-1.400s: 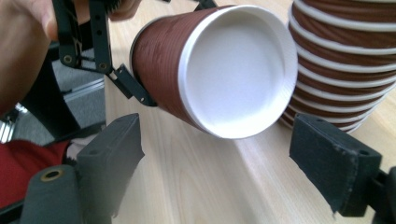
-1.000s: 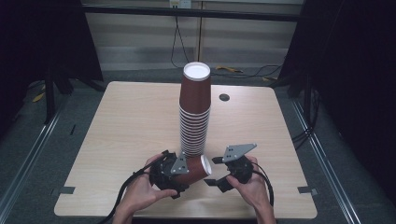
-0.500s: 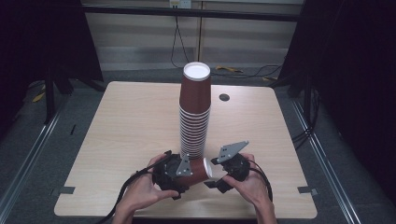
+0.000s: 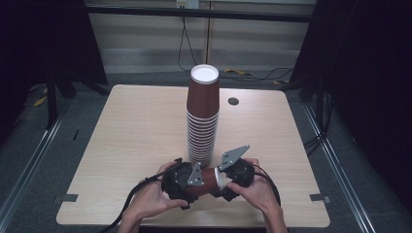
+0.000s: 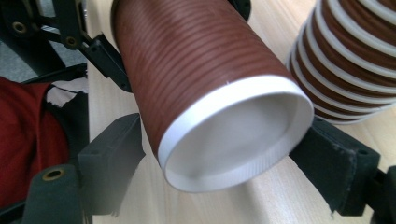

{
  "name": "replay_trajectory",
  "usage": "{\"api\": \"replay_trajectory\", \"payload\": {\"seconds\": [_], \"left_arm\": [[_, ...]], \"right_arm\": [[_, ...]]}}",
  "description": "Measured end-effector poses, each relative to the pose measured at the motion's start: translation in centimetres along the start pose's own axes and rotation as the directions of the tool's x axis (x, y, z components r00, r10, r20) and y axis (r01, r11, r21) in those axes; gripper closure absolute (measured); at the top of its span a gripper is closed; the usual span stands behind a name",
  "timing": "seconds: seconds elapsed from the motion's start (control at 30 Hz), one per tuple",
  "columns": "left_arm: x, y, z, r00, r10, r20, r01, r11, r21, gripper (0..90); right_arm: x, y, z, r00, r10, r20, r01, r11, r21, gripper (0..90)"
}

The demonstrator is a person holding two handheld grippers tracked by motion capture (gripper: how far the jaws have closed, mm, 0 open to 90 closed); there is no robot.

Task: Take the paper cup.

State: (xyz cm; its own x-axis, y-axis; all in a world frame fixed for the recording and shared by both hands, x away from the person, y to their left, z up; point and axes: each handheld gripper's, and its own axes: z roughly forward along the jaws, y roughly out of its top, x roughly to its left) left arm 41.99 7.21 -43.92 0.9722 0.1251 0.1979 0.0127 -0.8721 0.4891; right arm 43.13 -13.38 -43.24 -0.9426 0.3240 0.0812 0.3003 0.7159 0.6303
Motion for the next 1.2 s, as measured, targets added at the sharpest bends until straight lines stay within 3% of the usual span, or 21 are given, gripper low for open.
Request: {"api": "replay_trajectory", "payload": {"seconds": [0.07,0.1,0.17,0.23,0.27,0.3,0.33,0.37,0.47,0.5,0.57,0.63,0.67,0.73,0.8,0.83,0.87,0.93,1.13,1.2], "left_arm": [[-0.3,0.0,0.2,0.9996,-0.028,0.001,0.028,0.9995,-0.017,12.5],[0.1,0.1,0.1,0.9998,0.020,0.002,-0.020,0.9997,0.017,12.5],[-0.1,0.1,0.3,1.0000,0.002,0.003,-0.002,1.0000,0.006,12.5],[-0.1,0.2,0.2,0.9999,0.016,0.003,-0.016,0.9998,0.011,12.5],[0.1,0.3,0.1,0.9990,0.044,0.004,-0.044,0.9985,0.033,12.5],[-0.3,0.3,0.3,1.0000,0.000,0.005,0.000,1.0000,-0.006,12.5],[-0.2,0.3,0.3,0.9999,0.004,0.010,-0.004,1.0000,-0.007,12.5],[-0.1,0.5,0.2,0.9993,0.036,0.014,-0.036,0.9991,0.021,12.5],[0.0,0.7,0.1,0.9989,0.046,0.009,-0.046,0.9988,0.016,12.5],[-0.3,0.6,0.2,0.9999,0.011,0.007,-0.011,0.9999,-0.010,12.5],[-0.2,0.6,0.1,0.9995,0.031,-0.001,-0.031,0.9995,-0.006,12.5],[-0.3,0.6,0.2,0.9998,0.020,0.001,-0.020,0.9997,-0.011,12.5],[-0.1,0.7,0.1,0.9986,0.052,0.005,-0.052,0.9985,0.015,12.5],[-0.2,0.6,0.2,0.9994,0.036,0.001,-0.036,0.9993,0.006,12.4],[0.0,0.6,0.1,0.9986,0.052,0.002,-0.052,0.9986,0.009,12.2],[-0.5,0.5,0.5,0.9997,-0.025,-0.001,0.024,0.9985,-0.050,12.2],[0.0,0.5,0.1,0.9990,0.043,0.009,-0.043,0.9991,-0.002,12.2],[-0.2,0.4,0.1,0.9997,0.023,0.009,-0.023,0.9995,-0.022,12.2],[-0.1,0.5,0.1,0.9988,0.048,0.013,-0.048,0.9988,-0.005,12.2],[-0.3,0.4,0.3,0.9998,0.015,0.012,-0.015,0.9996,-0.023,12.1]], "right_arm": [[0.0,0.1,0.1,1.0000,0.001,-0.005,-0.001,1.000,0.008,17.5],[-0.1,0.1,0.1,0.9999,0.001,-0.011,-0.001,1.000,0.007,17.5],[-0.2,0.1,0.2,0.9997,0.003,-0.023,-0.003,1.000,0.012,17.6],[-0.2,0.2,0.2,0.9996,-0.002,-0.028,0.003,1.000,0.023,17.4],[-0.3,0.3,0.2,0.9994,-0.001,-0.034,0.002,1.000,0.028,17.4],[-0.3,0.3,0.3,0.9991,-0.013,-0.040,0.014,1.000,0.026,17.5],[-0.4,0.4,0.3,0.9989,-0.016,-0.044,0.017,0.999,0.034,17.1],[-0.4,0.5,0.3,0.9987,-0.023,-0.046,0.024,0.999,0.031,16.6],[-0.5,0.8,0.2,0.9985,-0.018,-0.052,0.020,0.999,0.033,16.4],[-0.5,0.8,0.2,0.9982,-0.023,-0.055,0.025,0.999,0.028,16.4],[-0.6,0.8,0.1,0.9981,-0.025,-0.055,0.027,0.999,0.026,16.1],[-0.5,0.8,0.2,0.9980,-0.031,-0.055,0.032,0.999,0.021,16.3],[-0.5,0.8,0.2,0.9982,-0.028,-0.053,0.029,0.999,0.024,16.3],[-0.5,0.9,0.3,0.9979,-0.039,-0.051,0.041,0.999,0.028,16.0],[-0.5,0.8,0.3,0.9981,-0.034,-0.052,0.036,0.999,0.031,15.8],[-0.4,0.8,0.3,0.9984,-0.029,-0.049,0.030,0.999,0.032,15.8],[-0.5,0.9,0.3,0.9983,-0.029,-0.051,0.031,0.999,0.028,15.7],[-0.5,0.9,0.4,0.9978,-0.040,-0.053,0.042,0.999,0.025,15.8],[-0.4,1.0,0.6,0.9975,-0.038,-0.059,0.039,0.999,0.024,15.5],[-0.4,1.1,0.6,0.9972,-0.041,-0.063,0.043,0.999,0.034,16.1]]}}
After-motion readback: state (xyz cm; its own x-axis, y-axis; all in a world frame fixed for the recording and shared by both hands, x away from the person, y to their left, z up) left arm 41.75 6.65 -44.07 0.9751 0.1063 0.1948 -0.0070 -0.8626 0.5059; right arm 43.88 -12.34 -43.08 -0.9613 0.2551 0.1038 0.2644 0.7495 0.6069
